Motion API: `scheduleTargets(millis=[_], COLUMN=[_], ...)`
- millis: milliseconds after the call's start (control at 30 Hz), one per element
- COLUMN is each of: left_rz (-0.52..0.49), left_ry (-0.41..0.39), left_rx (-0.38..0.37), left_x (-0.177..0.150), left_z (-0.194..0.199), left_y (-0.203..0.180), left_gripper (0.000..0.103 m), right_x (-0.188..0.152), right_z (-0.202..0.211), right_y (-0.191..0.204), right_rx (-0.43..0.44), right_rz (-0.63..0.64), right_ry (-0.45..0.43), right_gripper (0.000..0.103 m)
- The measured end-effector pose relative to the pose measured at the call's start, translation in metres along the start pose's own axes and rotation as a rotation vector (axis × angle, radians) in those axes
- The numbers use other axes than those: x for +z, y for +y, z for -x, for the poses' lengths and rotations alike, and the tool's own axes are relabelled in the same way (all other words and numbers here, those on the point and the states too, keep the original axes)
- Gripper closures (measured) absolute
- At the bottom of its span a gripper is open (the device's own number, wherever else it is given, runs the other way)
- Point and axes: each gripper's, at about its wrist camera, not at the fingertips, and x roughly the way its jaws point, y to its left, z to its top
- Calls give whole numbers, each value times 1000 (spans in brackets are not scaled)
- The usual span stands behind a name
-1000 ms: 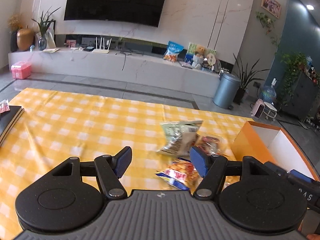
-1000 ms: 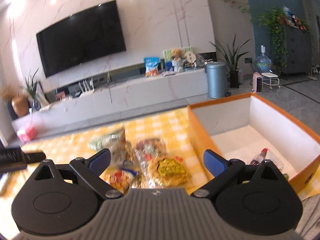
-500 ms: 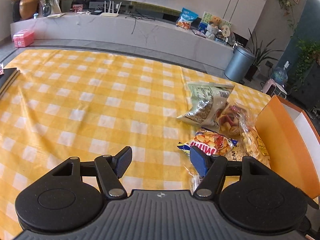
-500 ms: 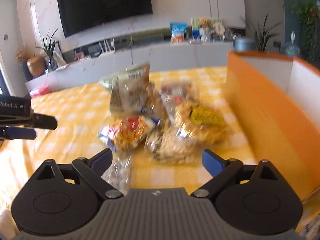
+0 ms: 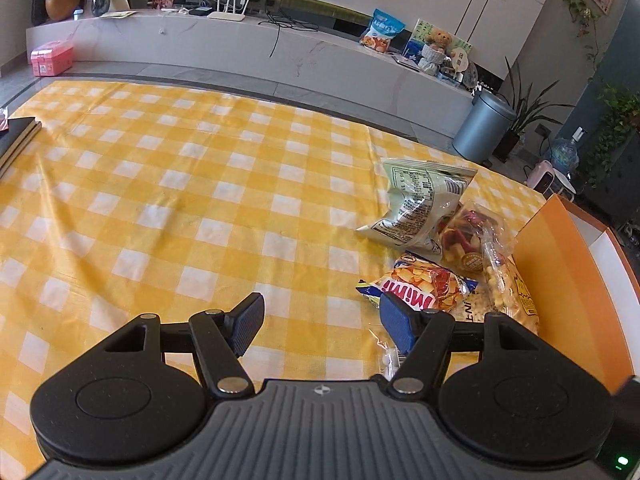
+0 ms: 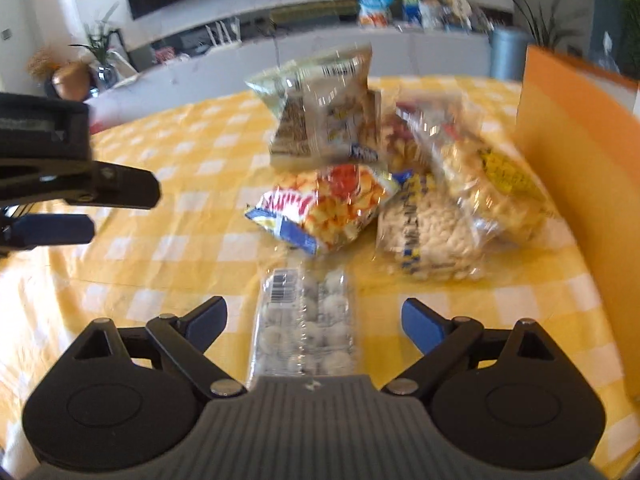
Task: Organize snacks
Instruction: 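Close the right gripper on the clear bag of white candy balls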
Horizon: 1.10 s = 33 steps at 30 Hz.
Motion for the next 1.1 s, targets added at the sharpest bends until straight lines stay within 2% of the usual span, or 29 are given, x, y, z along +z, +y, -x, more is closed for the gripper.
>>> scheduleTargets(millis=[133,200,233,300,367,500,667,733,900,967,1033,1067,1100], left_rz=[-2,-7,-10,-19,-42,-85,-105,-115,-125,-123,-124,-124,-123], left_ry=[-7,-15,-22,-40,-62,-89,-74,-69,-59,-51,-45,-44,-43], left_rx=[12,15,13,12,-2,-20,-39,-36,-37,-30,-23,-21,-20], left_x=[1,1,1,1,0,-2,-5,-6,-8,-8,-9,-10,-10], left_z=[7,13,16,23,29,37,34,33,29,25,23,23,22], left_y=[-3,-5,-6,-11,-15,-26,-34,-37,-39,-39,-40,-39,-38], left_gripper=[25,25,25,25,25,25,25,25,25,25,25,25,25], right_x=[-5,-10,-12,-13,-16,-23,-26,-27,-25,-23,-21,-21,-22], right_z=[-10,-7,-5,1,7,20,29,29,21,18,16,17,18], right_y=[15,20,18,11,5,-15,-27,-26,-20,-18,-18,-18,-17], right_rx=[-42,-82,-76,-75,-77,-89,-91,-88,-74,-74,-69,-65,-64], right_rz=[84,140,134,128,130,100,82,90,130,147,150,152,157], right_ry=[3,-8,-12,-14,-9,11,31,31,31,30,28,25,19], right_gripper=[11,22,25,37,42,43,43,40,24,23,24,29,38])
